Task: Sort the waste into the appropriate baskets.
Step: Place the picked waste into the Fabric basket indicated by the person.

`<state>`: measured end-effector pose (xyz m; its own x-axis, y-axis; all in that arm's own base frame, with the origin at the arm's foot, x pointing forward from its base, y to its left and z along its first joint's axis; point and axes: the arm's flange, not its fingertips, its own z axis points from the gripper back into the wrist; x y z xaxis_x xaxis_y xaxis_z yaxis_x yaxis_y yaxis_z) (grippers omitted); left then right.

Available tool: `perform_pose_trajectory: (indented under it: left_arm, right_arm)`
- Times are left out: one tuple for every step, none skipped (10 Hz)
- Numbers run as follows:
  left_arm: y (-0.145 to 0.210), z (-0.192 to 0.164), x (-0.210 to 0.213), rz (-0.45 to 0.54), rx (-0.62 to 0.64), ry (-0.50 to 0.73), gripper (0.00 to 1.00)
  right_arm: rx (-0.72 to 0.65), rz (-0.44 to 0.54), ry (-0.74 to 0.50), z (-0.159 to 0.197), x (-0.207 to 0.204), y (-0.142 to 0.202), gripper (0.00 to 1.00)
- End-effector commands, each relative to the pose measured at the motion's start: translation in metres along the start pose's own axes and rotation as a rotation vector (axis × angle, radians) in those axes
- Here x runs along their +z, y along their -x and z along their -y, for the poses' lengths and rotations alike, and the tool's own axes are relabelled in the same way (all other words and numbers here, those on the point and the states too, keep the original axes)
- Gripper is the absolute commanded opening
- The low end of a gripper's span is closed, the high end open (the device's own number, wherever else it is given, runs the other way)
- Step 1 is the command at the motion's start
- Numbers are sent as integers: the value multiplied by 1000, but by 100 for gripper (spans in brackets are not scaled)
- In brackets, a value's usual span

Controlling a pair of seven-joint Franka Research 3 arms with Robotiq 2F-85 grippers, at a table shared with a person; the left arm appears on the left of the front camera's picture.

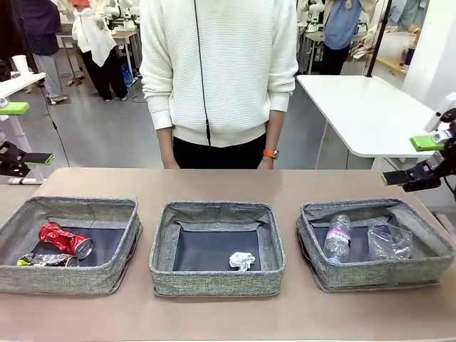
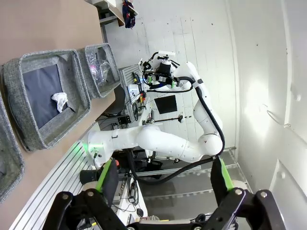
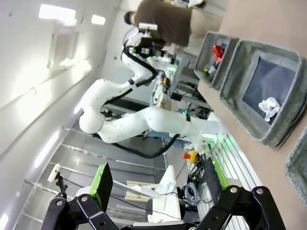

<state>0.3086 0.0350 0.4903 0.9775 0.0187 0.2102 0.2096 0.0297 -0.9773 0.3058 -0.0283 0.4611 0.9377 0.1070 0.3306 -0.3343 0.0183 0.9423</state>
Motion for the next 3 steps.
perform_pose_trajectory:
  left_arm:
    - [3, 3, 1, -3, 3, 6, 100]
    - [3, 3, 1, -3, 3, 6, 100]
    - [3, 3, 1, -3, 3, 6, 100]
  right_arm:
    - [21, 16, -8, -3, 0, -3, 100]
    - [21, 16, -8, -3, 0, -3, 100]
    - [21, 16, -8, -3, 0, -3, 100]
